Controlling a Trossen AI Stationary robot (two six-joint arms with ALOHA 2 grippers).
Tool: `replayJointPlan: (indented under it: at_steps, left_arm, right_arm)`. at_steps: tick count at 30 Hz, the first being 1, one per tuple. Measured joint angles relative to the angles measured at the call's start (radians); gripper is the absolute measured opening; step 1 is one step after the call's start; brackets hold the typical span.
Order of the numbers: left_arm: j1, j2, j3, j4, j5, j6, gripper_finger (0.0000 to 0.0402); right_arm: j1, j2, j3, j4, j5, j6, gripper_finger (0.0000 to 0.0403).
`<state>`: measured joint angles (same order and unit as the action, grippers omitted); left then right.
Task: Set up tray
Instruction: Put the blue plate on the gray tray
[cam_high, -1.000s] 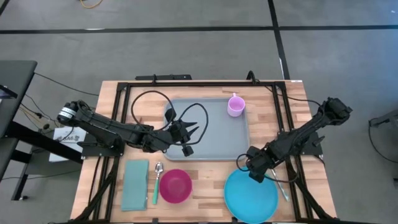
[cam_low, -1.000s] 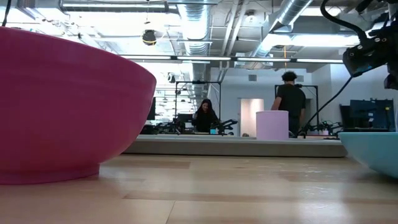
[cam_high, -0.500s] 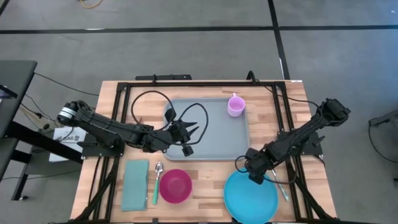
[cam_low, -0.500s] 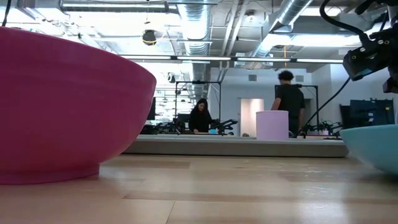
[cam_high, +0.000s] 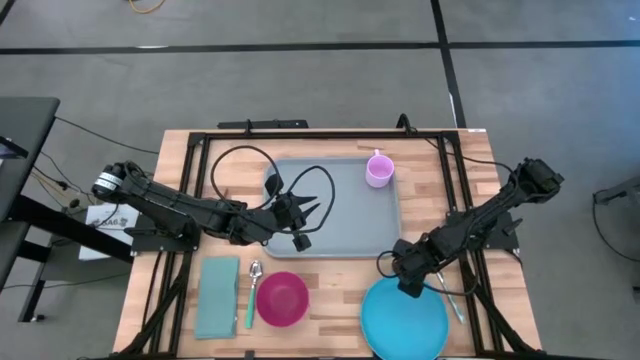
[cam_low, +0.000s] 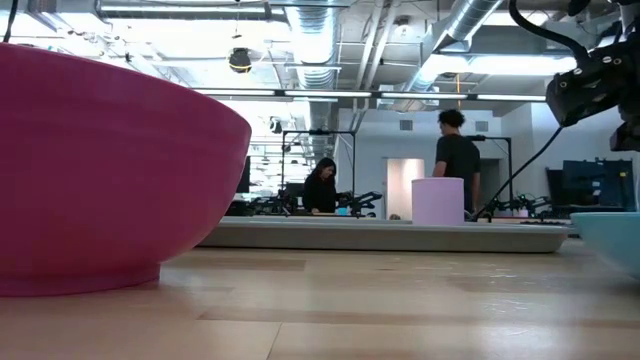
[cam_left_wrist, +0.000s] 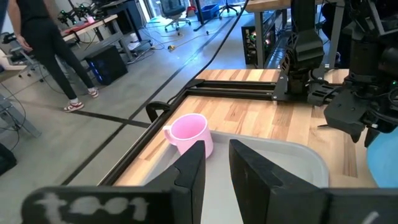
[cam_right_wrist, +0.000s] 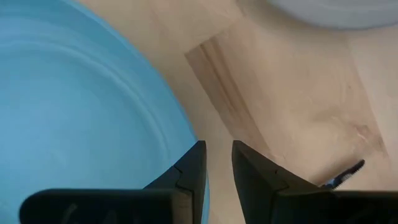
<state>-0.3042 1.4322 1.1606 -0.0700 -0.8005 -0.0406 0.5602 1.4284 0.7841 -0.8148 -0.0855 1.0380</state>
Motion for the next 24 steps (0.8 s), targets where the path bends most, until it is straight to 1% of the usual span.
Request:
replayJointPlan:
  at_steps: [10, 18, 24]
  left_arm:
    - [0.000, 0.000, 0.000, 0.000, 0.000, -0.001, 0.0063]
    - [0.000, 0.000, 0.000, 0.000, 0.000, -0.001, 0.0063]
    - [0.000, 0.000, 0.000, 0.000, 0.000, -0.001, 0.0063]
  right_arm:
    - [0.000, -0.010, 0.019, -0.031, -0.002, -0.027, 0.0072]
    - [0.022, -0.010, 0.035, -0.018, -0.008, -0.026, 0.0072]
    - [0.027, -0.007, 0.035, -0.027, 0.009, -0.017, 0.0072]
